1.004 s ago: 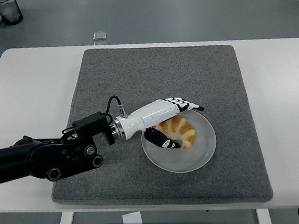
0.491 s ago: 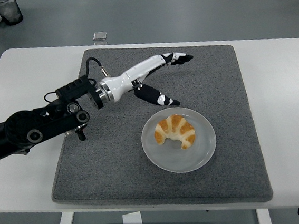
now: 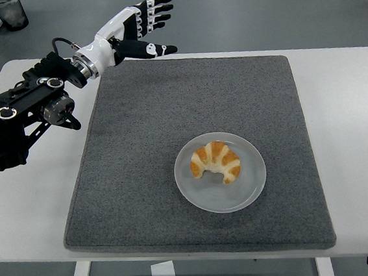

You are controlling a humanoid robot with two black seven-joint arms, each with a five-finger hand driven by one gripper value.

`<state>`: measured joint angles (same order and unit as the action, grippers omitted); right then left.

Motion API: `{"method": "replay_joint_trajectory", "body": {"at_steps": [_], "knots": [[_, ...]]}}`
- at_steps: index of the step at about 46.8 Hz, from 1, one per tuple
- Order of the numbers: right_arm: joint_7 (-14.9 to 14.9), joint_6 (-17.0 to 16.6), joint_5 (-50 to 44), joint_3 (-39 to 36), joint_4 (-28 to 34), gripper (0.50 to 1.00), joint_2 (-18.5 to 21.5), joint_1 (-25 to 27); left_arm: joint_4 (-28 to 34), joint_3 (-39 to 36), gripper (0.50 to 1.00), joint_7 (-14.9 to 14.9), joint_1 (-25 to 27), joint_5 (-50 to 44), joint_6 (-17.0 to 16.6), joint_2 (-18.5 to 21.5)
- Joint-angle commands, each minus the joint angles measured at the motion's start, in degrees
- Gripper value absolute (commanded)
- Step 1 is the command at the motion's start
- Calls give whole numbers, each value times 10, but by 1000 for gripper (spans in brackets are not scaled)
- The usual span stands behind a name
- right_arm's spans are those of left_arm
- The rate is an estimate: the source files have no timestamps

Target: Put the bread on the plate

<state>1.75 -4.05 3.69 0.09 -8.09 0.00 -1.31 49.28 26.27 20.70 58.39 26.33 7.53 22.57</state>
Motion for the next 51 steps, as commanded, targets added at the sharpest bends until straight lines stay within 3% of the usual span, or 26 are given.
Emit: {"method": "replay_joint_trajectory", "body": {"at_steps": [1, 16, 32, 38, 51], "knots": [[0, 0, 0, 0, 0, 952, 0, 0, -37, -1, 992, 0, 6, -57, 9, -7], [0, 0, 0, 0, 0, 952, 0, 0, -139, 0, 992, -3, 7, -198, 18, -35], [0, -3, 0, 0, 0, 952, 0, 0, -173, 3, 992, -7, 5, -306, 18, -43], [0, -3, 0, 0, -1, 952, 0, 0, -187, 4, 992, -23, 0, -321, 18, -51], [0, -4, 0, 0, -1, 952, 0, 0, -187, 1, 992, -24, -20, -324, 32, -60]]}}
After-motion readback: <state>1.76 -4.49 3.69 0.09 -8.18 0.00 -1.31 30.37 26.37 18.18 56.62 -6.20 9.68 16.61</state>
